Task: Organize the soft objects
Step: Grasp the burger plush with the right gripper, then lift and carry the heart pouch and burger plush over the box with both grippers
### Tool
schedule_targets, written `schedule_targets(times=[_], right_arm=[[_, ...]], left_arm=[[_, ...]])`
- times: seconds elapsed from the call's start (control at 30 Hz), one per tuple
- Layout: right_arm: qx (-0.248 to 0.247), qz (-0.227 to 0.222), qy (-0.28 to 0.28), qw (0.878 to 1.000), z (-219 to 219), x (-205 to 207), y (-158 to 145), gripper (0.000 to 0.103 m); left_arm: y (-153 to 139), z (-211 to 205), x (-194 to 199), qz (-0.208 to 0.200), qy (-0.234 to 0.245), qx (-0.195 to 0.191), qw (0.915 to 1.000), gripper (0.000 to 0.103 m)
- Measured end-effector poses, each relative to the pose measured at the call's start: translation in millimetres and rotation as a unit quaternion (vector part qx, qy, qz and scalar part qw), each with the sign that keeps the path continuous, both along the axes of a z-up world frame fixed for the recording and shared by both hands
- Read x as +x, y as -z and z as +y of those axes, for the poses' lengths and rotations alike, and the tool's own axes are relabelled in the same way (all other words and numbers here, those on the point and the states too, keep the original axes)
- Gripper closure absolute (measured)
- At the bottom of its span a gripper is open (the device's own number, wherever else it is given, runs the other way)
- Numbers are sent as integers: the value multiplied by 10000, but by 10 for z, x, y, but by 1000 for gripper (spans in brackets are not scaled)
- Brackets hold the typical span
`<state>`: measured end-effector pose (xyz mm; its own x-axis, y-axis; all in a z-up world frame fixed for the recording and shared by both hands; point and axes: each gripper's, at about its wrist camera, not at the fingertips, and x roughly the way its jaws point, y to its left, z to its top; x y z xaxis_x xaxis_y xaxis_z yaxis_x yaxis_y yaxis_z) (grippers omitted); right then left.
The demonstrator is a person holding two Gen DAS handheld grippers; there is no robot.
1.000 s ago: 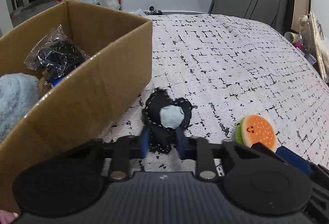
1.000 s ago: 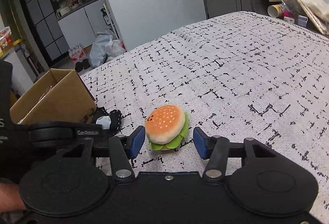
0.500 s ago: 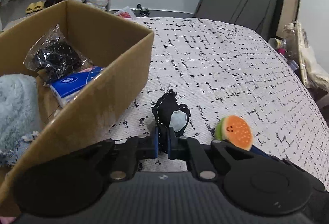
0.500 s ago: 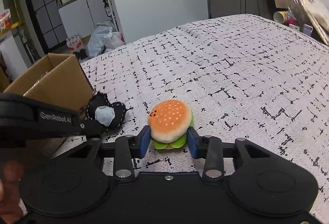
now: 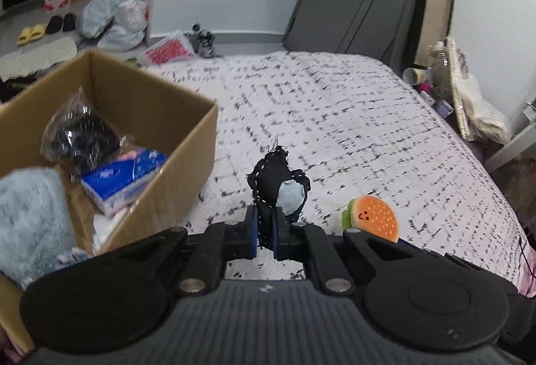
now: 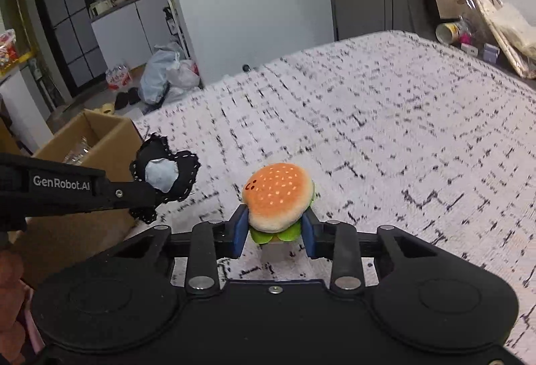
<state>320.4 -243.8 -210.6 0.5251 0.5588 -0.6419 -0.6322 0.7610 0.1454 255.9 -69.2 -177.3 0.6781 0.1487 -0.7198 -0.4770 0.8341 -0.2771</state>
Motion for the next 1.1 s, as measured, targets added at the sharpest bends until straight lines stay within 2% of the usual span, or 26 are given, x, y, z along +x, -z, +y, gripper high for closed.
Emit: schedule_targets(times=[0.4,0.67,1.1], right_arm=[[263,-331,-101,9991,28,-210,-427,70],[309,-418,-184,9985,86,-351,-614,70],[365,-641,-301,9968,178,-578,-873,70]], left_arm=[[-471,115,-244,-366,219,130,9990,96],[-658,290,-463,-435,96,114,9989,96],[-968,553,-781,-620,-8,370,9974,96]])
